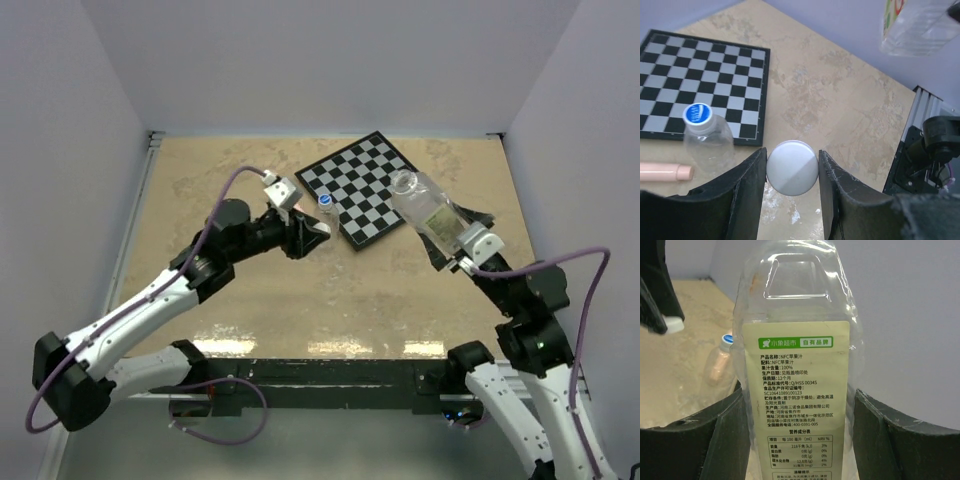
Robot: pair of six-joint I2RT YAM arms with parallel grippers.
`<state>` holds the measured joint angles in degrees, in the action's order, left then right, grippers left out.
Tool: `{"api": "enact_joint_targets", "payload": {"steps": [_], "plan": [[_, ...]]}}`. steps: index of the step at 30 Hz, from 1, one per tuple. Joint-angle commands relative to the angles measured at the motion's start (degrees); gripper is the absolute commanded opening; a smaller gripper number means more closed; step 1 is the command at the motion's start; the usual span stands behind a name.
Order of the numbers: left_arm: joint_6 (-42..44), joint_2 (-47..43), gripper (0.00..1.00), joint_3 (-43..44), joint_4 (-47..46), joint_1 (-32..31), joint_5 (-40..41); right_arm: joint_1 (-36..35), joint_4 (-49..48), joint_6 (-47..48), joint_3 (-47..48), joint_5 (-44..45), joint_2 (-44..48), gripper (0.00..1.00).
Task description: Screw on the bottle caps
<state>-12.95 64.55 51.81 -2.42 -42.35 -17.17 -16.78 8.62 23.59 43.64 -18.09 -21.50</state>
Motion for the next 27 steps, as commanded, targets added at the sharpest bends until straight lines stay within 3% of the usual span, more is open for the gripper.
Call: {"api": "enact_joint_targets", "payload": {"steps": [1,7,12,19,27], "plan": [[-0.5,-8.5,0.08,-2.9,1.4,5.2,-2.6,-3.8,6.8,7.9,7.8,-5.4,-9.0,0.00],[-1.4,-16.4,0.02,-6.5,1.5,15.5,-7.7,-9.8,8.9,9.1,12.2,-5.0,-20.9,0.00],[-12.2,-16.2,0.01,-13.3,-11.6,26.3,-25.2,-16.4,9.2,9.4,13.6,0.2,-28.1,0.00],[-21.6,-14.3,0.05,-17.9,-28.3,27.2,-33.2,-20.6,5.9,4.9,9.2,0.9,-29.7,0.00],[-30.5,-13.0,0.06,-22.0,-43.9,27.2,-34.6,-24.4,0.8,3.5,3.9,3.4,-30.4,0.00]]}}
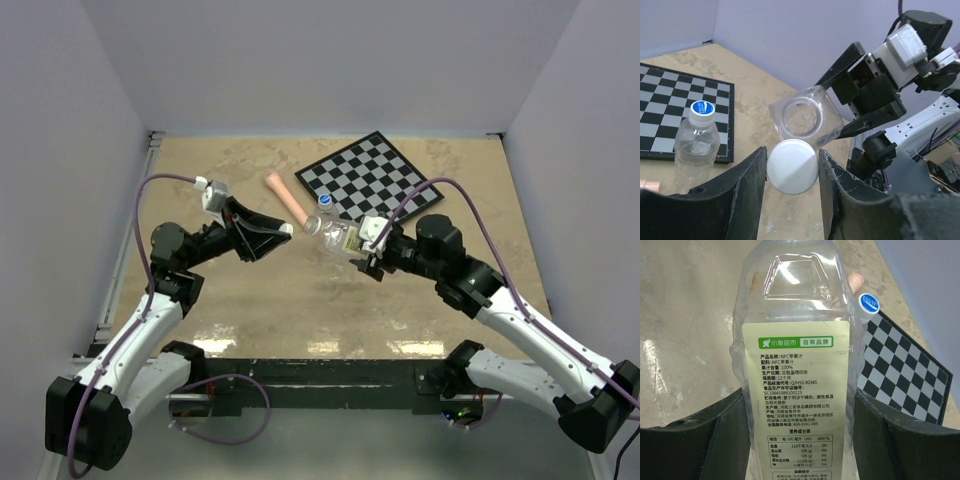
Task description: Screw on the bottle caps
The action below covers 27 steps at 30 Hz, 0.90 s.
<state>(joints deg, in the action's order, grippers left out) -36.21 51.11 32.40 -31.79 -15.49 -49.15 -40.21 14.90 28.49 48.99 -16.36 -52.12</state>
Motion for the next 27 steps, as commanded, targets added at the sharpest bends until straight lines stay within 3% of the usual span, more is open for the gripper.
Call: {"api": "enact_joint_targets", "payload": {"steps": [1,8,13,27], "plan": [[-8.3,0.8,0.06,-3.1,-16.4,0.4,-2.8,-1.2,-5.8,-1.5,-1.7,1.6,0.3,0.00],[-11.4,2.4,0.05,-5.1,-23.5,0.2,-3.4,-1.8,-7.4,-1.2,-2.8,0.2,0.5,0.00],[-12.2,3.1,0.05,-4.2,-23.8,-0.6,-4.6,-2.2,-7.4,0.4,-3.1,0.3,0.7,0.00],[-9.1,5.7,0.05,0.4,-14.4,-2.4,-3.0,-3.3,-8.3,2.9,-4.2,-1.6,1.2,0.00]]}}
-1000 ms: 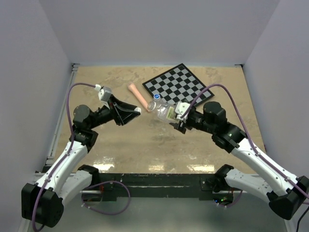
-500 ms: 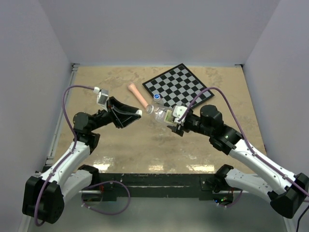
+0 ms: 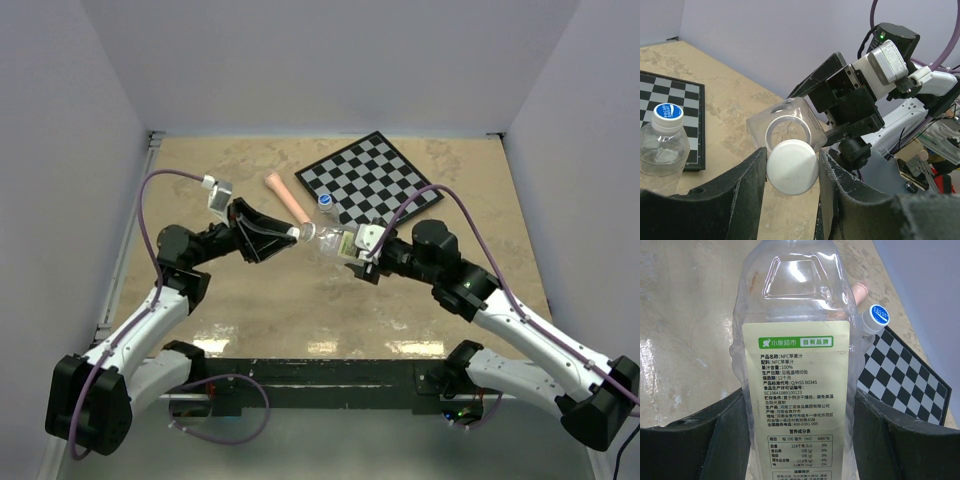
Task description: Screw on the bottle caps
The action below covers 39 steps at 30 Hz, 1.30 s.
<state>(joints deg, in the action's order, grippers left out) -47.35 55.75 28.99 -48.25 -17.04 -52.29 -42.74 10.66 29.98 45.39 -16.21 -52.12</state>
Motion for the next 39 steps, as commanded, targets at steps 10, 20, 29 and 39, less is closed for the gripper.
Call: {"api": "enact_joint_targets", "payload": {"steps": [10,20,29,39], "plan": [[3.4,3.0,0.05,5.9,3.9,-3.1,0.4,-1.6,-4.8,1.7,-1.3,-1.5,1.1,0.00],[6.4,4.2,0.05,8.2,8.9,-5.3,1.0,-1.9,-5.6,1.5,-1.6,-1.9,1.4,0.00],[9.5,4.6,0.04,9.9,15.1,-5.6,1.5,-1.9,-7.0,0.9,-2.3,-0.1,2.4,0.00],[10.4,3.4,0.01,9.3,17.9,-8.7,6.6,-1.9,-10.0,-1.6,-3.1,2.1,2.8,0.00]]}}
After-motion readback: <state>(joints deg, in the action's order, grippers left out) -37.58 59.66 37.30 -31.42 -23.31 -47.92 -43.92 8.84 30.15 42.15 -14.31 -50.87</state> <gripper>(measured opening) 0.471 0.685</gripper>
